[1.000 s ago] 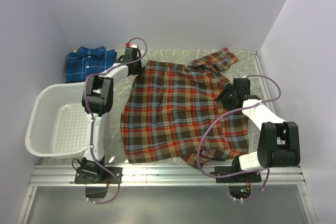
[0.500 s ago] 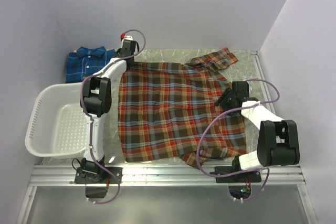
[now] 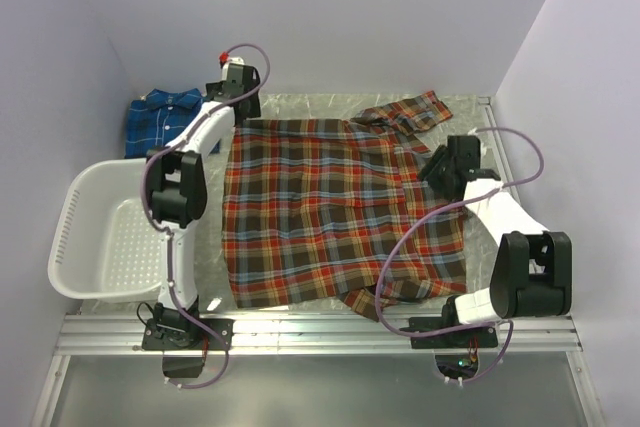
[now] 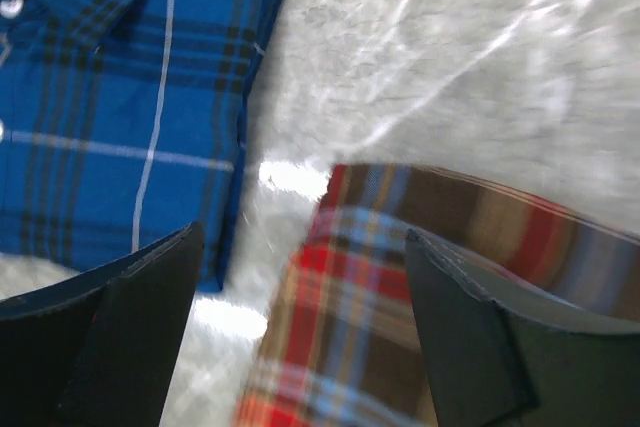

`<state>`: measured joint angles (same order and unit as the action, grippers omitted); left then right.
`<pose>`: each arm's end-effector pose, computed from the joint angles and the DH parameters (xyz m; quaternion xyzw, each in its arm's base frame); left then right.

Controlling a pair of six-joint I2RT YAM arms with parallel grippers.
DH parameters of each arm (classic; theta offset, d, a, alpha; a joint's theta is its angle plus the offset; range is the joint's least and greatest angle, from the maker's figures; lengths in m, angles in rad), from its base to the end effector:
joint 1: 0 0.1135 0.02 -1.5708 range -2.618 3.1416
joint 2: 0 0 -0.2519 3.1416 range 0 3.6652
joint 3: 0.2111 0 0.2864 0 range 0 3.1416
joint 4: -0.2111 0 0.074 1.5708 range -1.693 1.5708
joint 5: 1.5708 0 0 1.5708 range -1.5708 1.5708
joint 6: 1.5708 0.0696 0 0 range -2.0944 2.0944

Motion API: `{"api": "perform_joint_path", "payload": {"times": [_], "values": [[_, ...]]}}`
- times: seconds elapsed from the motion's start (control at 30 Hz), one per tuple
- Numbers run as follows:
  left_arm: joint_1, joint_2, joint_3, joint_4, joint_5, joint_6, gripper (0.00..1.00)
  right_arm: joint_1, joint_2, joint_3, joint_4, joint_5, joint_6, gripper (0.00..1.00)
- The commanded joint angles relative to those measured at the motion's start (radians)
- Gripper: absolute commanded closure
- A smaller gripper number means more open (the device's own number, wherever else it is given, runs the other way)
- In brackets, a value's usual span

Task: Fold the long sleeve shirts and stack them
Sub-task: Flatten the shirt out

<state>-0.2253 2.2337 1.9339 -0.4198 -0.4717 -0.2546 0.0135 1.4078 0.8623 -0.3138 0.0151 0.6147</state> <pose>0.5554 -0.0949 0.1970 -0.1094 0.8841 0.1113 0.4405 0.3434 0.0036 0.1593 0.2801 0.8945 0.1009 0.3334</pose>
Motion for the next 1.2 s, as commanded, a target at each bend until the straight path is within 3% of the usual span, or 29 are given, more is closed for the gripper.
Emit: {"api": "perform_joint_path", "payload": {"times": [0.0, 0.23, 0.5, 0.77, 1.17], "values": [[-0.026, -0.211, -0.009, -0.102, 0.060, -0.153, 0.12, 0.000, 0.017, 0.134, -0.007, 0.123, -0.032, 0.35], [-0.133, -0.416, -0.340, -0.119, 0.287, -0.278, 0.12, -0.056, 0.201, 0.349, -0.034, 0.123, -0.059, 0.36], [-0.226, -0.471, -0.673, -0.089, 0.462, -0.314, 0.11, -0.099, 0.424, 0.497, -0.030, -0.001, -0.069, 0.39], [-0.227, -0.450, -0.797, -0.137, 0.449, -0.350, 0.12, -0.173, 0.530, 0.439, 0.028, -0.110, 0.055, 0.39], [-0.226, -0.500, -0.931, -0.214, 0.470, -0.321, 0.13, -0.283, 0.416, 0.275, -0.050, 0.015, 0.157, 0.38]]}}
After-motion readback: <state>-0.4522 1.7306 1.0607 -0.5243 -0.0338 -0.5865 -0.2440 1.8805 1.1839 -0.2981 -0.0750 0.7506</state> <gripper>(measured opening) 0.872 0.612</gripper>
